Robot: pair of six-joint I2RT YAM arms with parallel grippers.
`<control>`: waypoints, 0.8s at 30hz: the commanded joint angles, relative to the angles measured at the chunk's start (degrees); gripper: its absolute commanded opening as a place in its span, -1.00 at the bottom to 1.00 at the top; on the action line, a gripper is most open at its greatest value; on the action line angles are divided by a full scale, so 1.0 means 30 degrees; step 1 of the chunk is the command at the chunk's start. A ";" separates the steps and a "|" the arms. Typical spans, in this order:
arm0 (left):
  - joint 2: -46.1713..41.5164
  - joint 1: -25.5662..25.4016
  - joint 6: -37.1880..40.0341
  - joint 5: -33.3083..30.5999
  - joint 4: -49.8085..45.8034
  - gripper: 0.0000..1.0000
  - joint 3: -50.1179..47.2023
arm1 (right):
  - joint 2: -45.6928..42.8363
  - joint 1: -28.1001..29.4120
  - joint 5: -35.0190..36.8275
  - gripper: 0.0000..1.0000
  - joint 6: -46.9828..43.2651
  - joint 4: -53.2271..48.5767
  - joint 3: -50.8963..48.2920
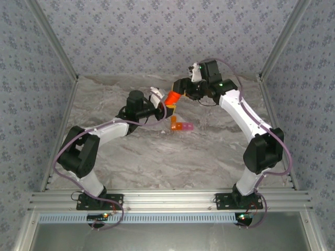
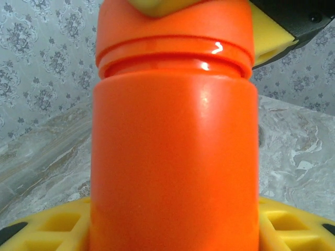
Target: Sort the pills into containers
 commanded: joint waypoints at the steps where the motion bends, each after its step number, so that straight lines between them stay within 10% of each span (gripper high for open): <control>1: -0.0470 -0.0573 0.0208 0.0586 0.1706 -1.00 0.0374 | -0.0263 0.0347 -0.0913 0.16 -0.0298 -0.0920 0.0828; 24: 0.0093 0.0983 -0.2722 0.3984 0.3774 -1.00 0.0236 | -0.2212 -0.2657 -0.2875 0.67 -0.2609 0.0356 0.0065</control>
